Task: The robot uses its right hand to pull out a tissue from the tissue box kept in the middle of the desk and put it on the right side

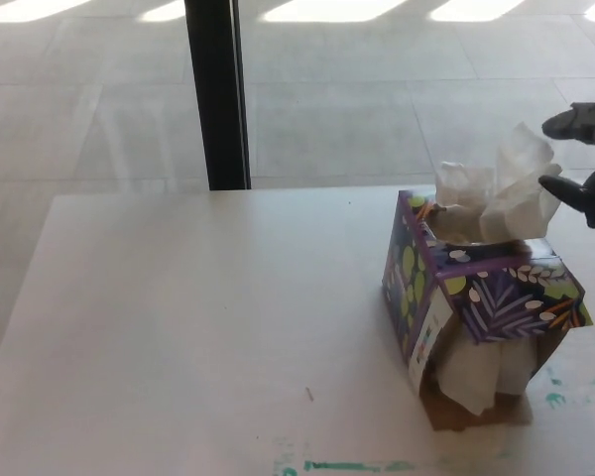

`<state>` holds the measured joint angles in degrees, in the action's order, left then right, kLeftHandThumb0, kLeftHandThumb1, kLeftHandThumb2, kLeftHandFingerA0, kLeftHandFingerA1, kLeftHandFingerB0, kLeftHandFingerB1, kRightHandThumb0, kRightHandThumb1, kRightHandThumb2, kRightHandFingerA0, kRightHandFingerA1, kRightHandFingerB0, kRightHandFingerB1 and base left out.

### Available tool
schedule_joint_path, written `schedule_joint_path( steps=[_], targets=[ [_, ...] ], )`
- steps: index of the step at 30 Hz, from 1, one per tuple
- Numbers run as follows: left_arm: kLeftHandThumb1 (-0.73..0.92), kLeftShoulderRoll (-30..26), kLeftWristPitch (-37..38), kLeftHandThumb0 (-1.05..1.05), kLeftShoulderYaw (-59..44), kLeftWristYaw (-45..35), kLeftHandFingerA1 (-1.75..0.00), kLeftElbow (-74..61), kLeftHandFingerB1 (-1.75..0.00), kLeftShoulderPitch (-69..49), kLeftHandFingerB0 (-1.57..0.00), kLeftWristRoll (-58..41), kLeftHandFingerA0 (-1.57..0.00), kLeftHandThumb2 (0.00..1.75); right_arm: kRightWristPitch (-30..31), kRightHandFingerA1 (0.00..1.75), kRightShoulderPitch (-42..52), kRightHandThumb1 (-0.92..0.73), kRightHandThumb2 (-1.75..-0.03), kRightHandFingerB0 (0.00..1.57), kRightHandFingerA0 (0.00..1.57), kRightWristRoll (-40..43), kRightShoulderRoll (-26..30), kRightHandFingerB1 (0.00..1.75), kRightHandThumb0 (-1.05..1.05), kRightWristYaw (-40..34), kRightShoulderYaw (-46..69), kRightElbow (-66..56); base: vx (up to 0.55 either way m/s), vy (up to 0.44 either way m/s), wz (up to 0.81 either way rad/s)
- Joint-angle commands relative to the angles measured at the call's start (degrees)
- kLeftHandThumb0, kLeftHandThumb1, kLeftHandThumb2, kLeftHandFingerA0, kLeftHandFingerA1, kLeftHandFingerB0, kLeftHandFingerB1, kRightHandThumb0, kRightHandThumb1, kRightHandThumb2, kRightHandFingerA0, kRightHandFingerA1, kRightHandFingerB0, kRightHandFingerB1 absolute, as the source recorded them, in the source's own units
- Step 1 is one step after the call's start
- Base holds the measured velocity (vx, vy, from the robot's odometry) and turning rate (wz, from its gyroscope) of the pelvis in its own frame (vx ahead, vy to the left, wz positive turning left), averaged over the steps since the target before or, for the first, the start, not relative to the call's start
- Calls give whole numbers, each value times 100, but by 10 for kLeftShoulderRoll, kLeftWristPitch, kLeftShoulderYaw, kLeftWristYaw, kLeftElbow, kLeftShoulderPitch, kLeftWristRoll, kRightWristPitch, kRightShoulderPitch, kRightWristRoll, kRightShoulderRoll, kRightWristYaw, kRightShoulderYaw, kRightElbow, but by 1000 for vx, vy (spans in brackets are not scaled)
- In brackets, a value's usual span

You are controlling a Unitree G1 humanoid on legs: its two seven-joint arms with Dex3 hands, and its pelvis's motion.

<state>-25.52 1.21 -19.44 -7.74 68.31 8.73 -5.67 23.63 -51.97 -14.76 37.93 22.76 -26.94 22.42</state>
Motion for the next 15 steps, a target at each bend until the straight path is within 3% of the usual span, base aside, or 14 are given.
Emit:
schedule_joint_path(
  steps=[1,2,7,8,9,11,15],
  targets=[
    [78,-15,5,-105,7,-6,-59,-6,-82,-7,-46,1,-70,102,-13,66,-10,-70,-107,10,39,-44,3,35,-82,43,-8,7,0,0,0],
    [79,-15,7,-105,8,-6,-60,-5,-82,-6,-46,2,-71,101,-7,84,-14,-71,-109,8,53,-54,-1,39,-84,48,-17,0,0,0,0],
    [80,-15,7,-105,13,-6,-59,-7,-82,-8,-46,1,-70,100,9,85,-21,-75,-108,11,56,-75,-15,40,-90,63,-23,-13,0,0,0],
    [80,-15,6,-105,14,-4,-59,-9,-83,-9,-47,2,-70,100,3,85,-24,-90,-68,17,54,-80,-20,26,-86,66,-26,-13,0,0,0],
    [80,-14,1,-105,10,-5,-59,-8,-83,-9,-46,-3,-70,99,-1,90,-25,-90,-68,18,56,-83,-25,27,-87,65,-25,-10,0,0,0],
    [80,-14,5,-105,12,-6,-61,-10,-85,-12,-47,-2,-71,98,0,77,-26,-89,-67,20,51,-82,-31,27,-88,69,-19,-9,0,0,0],
    [82,-15,13,-105,16,-3,-60,-10,-84,-14,-47,3,-71,97,-3,74,-23,-87,-66,23,53,-86,-40,28,-84,61,-8,-7,0,0,0]
  ],
)
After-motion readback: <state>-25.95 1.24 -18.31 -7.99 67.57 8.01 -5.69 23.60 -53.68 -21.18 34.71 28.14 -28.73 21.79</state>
